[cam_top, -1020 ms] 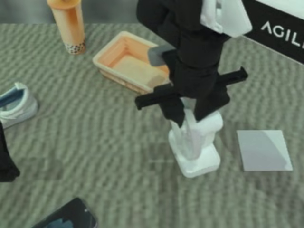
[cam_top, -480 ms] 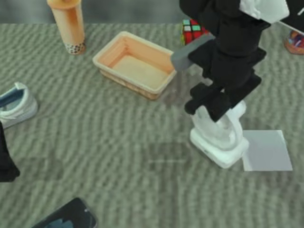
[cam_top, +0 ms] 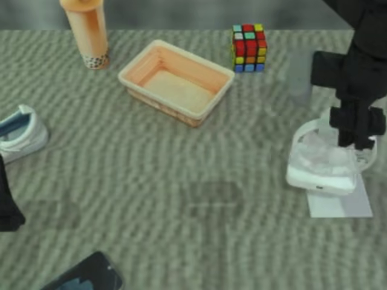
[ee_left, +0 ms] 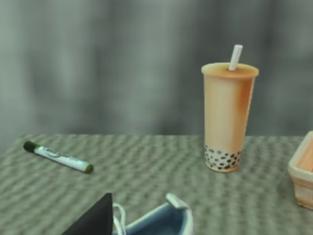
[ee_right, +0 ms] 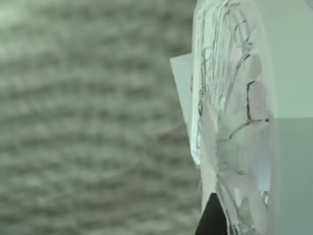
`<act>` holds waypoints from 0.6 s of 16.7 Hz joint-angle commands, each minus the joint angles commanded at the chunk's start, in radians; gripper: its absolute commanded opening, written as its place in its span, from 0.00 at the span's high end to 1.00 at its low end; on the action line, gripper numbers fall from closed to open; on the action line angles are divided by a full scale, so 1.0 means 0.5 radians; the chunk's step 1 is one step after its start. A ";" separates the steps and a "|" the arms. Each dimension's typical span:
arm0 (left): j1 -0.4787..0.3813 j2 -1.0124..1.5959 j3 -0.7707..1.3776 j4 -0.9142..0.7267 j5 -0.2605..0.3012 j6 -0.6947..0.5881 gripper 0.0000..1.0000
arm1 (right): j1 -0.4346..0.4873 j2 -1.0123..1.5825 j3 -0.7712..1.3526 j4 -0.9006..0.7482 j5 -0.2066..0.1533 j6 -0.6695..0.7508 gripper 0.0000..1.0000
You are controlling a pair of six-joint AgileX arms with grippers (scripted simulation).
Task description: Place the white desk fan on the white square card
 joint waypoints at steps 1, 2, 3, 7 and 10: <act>0.000 0.000 0.000 0.000 0.000 0.000 0.00 | -0.047 -0.035 -0.041 0.009 -0.001 -0.168 1.00; 0.000 0.000 0.000 0.000 0.000 0.000 0.00 | -0.092 -0.068 -0.080 0.018 -0.002 -0.316 1.00; 0.000 0.000 0.000 0.000 0.000 0.000 0.00 | -0.131 -0.099 -0.115 0.027 -0.003 -0.443 1.00; 0.000 0.000 0.000 0.000 0.000 0.000 0.00 | -0.236 -0.184 -0.208 0.055 -0.007 -0.740 1.00; 0.000 0.000 0.000 0.000 0.000 0.000 0.00 | -0.244 -0.192 -0.216 0.058 -0.008 -0.763 1.00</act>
